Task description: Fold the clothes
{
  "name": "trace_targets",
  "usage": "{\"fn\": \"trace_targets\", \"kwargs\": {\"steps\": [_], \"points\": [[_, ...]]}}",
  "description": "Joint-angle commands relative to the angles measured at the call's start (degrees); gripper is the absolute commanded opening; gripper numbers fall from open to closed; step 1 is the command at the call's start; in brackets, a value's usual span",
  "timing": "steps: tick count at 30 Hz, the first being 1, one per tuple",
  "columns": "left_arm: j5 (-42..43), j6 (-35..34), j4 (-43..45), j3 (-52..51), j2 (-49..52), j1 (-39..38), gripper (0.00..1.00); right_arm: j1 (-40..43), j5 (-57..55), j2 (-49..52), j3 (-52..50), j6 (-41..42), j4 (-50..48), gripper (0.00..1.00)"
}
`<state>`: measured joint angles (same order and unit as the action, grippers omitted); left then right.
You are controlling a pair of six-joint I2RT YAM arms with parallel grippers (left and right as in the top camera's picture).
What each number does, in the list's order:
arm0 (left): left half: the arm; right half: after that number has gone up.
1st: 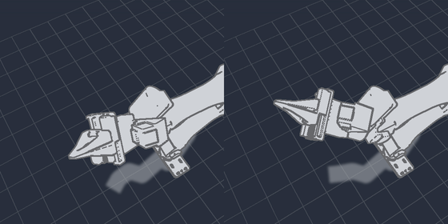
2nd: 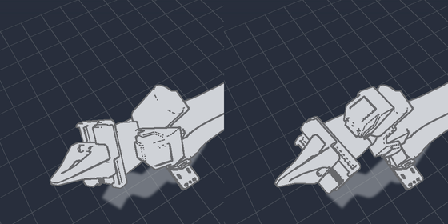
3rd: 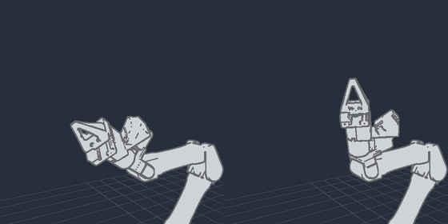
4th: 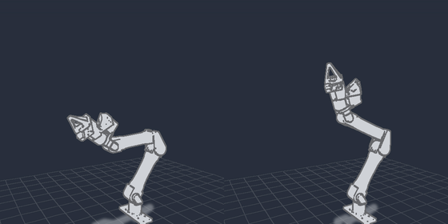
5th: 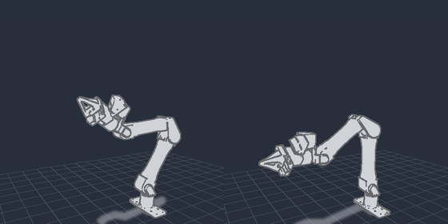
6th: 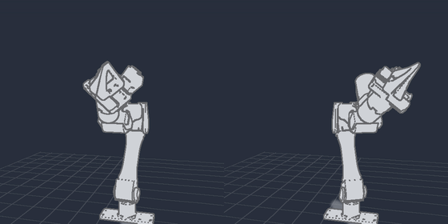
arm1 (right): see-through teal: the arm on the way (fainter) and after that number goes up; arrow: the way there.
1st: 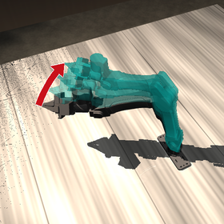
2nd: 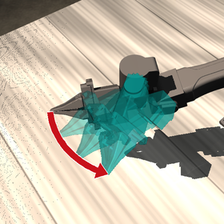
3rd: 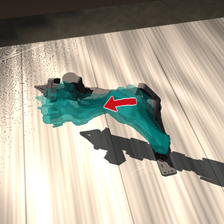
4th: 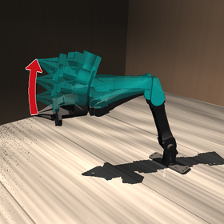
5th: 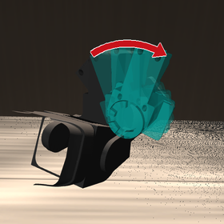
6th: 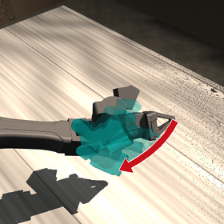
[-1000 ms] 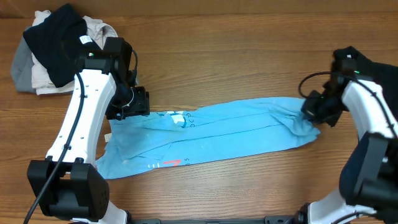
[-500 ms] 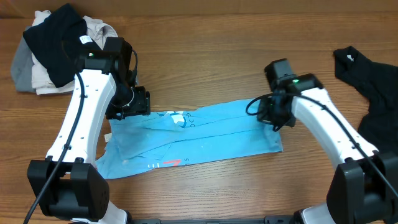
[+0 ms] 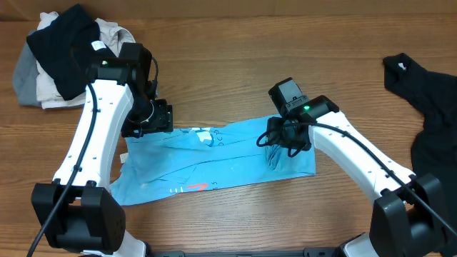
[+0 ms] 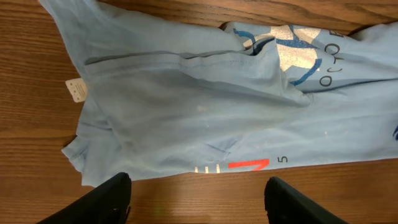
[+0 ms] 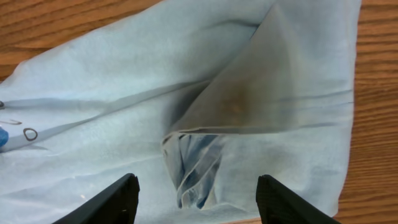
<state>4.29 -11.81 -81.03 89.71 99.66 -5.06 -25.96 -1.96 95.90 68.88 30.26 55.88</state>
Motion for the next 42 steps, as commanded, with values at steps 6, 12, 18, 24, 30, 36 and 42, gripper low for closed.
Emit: {"fn": "trace_targets", "kwargs": {"steps": [6,12,18,24,30,36,42], "points": [[0.61,0.07,0.02,-0.09,0.02,-0.22,0.73,5.62,-2.99,-0.72,7.82,1.51,6.23,0.73],[0.66,0.04,0.07,-0.09,0.04,-0.22,0.74,14.51,1.46,-0.46,7.39,-0.35,7.21,0.74],[0.66,0.04,0.02,-0.09,0.02,-0.22,0.74,18.56,13.14,0.33,1.62,-5.66,1.73,0.71],[0.66,0.07,0.0,-0.09,0.04,-0.22,0.74,18.64,17.86,3.5,-2.38,-5.64,-3.1,0.71],[0.66,0.07,0.02,-0.09,0.02,-0.22,0.74,18.64,17.42,5.84,-3.69,-5.68,-4.92,0.69],[0.66,0.07,0.07,-0.09,0.02,-0.22,0.75,18.64,13.49,6.25,-3.69,-5.66,-4.31,0.69],[0.63,0.07,0.04,-0.09,0.02,-0.22,0.75,18.64,12.94,6.25,-3.69,-5.66,-5.11,0.7]]}}
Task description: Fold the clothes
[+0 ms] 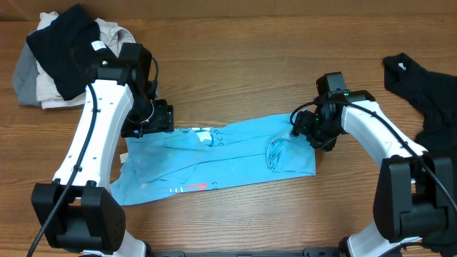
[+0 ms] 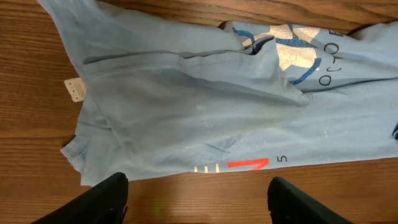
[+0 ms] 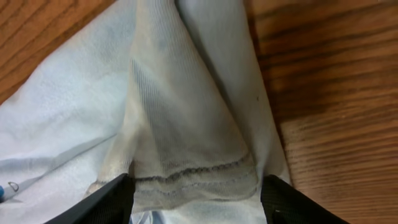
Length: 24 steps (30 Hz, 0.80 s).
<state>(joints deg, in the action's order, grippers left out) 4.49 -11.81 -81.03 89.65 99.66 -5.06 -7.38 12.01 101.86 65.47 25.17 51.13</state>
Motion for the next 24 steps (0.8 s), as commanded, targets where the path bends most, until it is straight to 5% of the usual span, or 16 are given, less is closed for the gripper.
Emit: {"fn": "trace_targets", "kwargs": {"steps": [1,9,17,24], "points": [[0.46,0.07,0.04,-0.02,0.04,-0.22,0.75,0.07,-1.03,0.28,-0.28,-0.57,-0.39,0.7],[0.46,0.07,0.04,-0.02,0.04,-0.22,0.75,0.04,-0.46,0.35,-0.59,-0.52,-1.38,0.57],[0.44,0.07,0.11,-0.02,0.04,-0.22,0.77,0.04,2.47,0.35,-1.66,0.33,-4.85,0.13],[0.44,0.07,0.2,-0.02,0.04,-0.22,0.78,0.0,11.26,0.35,-1.66,0.92,-10.86,0.04]]}}
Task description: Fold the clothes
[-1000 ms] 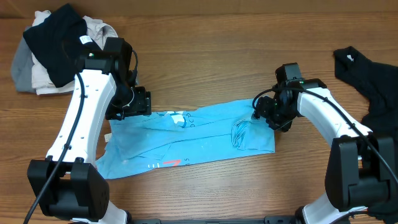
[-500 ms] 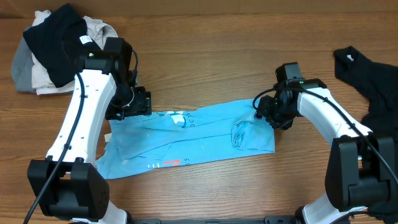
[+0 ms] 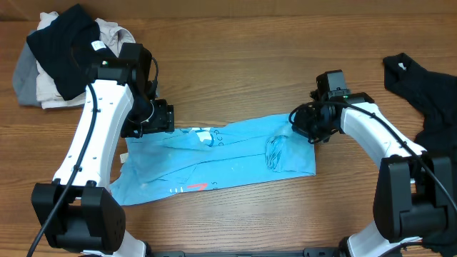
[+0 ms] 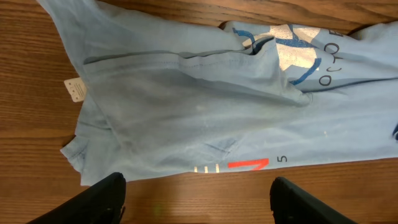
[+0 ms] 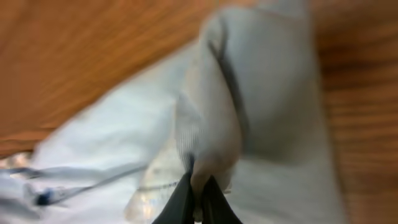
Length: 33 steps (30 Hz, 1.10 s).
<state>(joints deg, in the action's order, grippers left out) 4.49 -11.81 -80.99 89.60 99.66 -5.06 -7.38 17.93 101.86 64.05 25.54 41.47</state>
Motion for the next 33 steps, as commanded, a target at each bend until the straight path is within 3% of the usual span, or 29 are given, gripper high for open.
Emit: {"fn": "trace_targets", "kwargs": {"steps": [1,6,7,9,14,20,24,27,33], "points": [[0.44,0.07,0.22,0.02,0.04,-0.22,0.78,-0.04,6.62,0.35,-0.24,1.33,-2.14,0.04],[0.44,0.07,0.28,0.02,0.02,-0.22,0.78,-0.74,12.09,0.35,-0.26,3.23,-7.43,0.04],[0.44,0.07,0.28,0.02,0.04,-0.22,0.78,-1.05,13.18,0.35,-0.24,3.23,-8.28,0.11],[0.44,0.04,0.44,0.02,0.04,-0.22,0.79,-1.97,15.28,0.35,-0.24,3.17,-9.88,0.38],[0.46,0.04,0.44,0.02,0.04,-0.22,0.79,-3.72,19.02,0.33,-0.17,-1.05,-10.62,0.53],[0.42,0.26,-0.04,0.02,0.04,-0.22,0.8,0.5,19.65,-2.36,3.39,-2.03,-2.34,0.51],[0.44,0.24,0.13,0.02,0.04,-0.22,0.8,3.37,13.27,-4.37,3.76,-3.93,3.15,0.47],[0.48,0.22,0.26,0.02,0.04,-0.22,0.8,3.34,7.48,-3.69,3.1,-5.62,6.36,0.39],[1.75,0.02,0.22,0.02,0.04,-0.22,0.8,1.03,7.21,-2.21,-3.28,-5.81,2.43,0.38]]}}
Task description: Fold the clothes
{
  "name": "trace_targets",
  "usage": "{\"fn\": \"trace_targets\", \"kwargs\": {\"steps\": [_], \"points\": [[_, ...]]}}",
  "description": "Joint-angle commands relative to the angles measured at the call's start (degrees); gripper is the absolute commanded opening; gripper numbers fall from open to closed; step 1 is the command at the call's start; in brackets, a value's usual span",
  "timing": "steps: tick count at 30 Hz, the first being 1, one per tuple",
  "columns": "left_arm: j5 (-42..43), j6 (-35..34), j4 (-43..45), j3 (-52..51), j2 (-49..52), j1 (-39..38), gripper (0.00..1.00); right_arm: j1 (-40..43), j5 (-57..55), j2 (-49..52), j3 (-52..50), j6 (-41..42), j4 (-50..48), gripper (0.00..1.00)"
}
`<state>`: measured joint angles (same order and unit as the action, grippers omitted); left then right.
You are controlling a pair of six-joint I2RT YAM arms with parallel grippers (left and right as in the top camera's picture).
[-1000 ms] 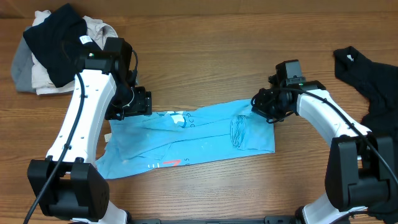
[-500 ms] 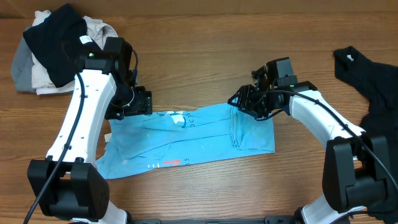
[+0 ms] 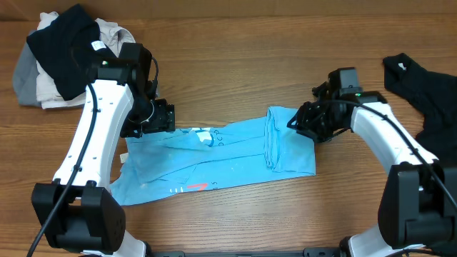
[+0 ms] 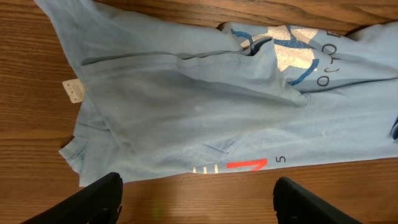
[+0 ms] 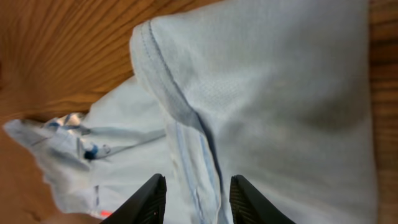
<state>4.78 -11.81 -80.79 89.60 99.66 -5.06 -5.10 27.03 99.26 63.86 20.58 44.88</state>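
A light blue T-shirt (image 3: 214, 160) lies crosswise in the middle of the wooden table (image 3: 235, 64); a printed logo (image 4: 292, 53) shows near its top edge and red marks near its front hem. My left gripper (image 3: 158, 118) hovers over the shirt's far left corner, its jaws wide open (image 4: 202, 208) and empty. My right gripper (image 3: 305, 123) sits at the shirt's far right corner, open (image 5: 196, 202) just above the cloth, holding nothing. A folded seam ridge (image 3: 271, 139) runs front to back across the shirt's right part.
A pile of black, beige and grey clothes (image 3: 57, 57) lies at the far left corner. A black garment (image 3: 428, 100) is spread at the right edge. A white tag (image 4: 73, 91) sticks out of the shirt's left side.
My right gripper was shut on a pinched fold at the shirt's right end; now it is open and the right end lies flatter, its far corner drawn out. The left arm has not moved.
My right gripper was open over a crumpled flap on the shirt's right part. Then it stood open astride a ridge of cloth at the far right corner, then shut on it. Now it is open and that end is spread. The left gripper stayed open throughout.
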Motion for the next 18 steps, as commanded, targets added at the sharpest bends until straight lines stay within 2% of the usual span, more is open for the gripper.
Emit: {"fn": "trace_targets", "kwargs": {"steps": [1,4,8,18], "points": [[1.49,0.02,-0.04,0.02,0.04,-0.22,0.8,-1.55,-1.46,0.68,-4.28,-0.87,-2.12,0.37],[1.46,0.04,-0.2,0.02,0.04,-0.22,0.8,-2.32,0.48,1.62,-7.69,-0.92,-5.62,0.33],[1.46,0.02,-0.04,0.02,0.02,-0.22,0.8,-3.06,3.28,2.89,-10.54,-1.07,-9.49,0.32],[1.44,0.04,0.39,0.02,0.02,-0.22,0.81,-5.35,6.1,2.99,-11.3,-0.83,-12.13,0.29]]}}
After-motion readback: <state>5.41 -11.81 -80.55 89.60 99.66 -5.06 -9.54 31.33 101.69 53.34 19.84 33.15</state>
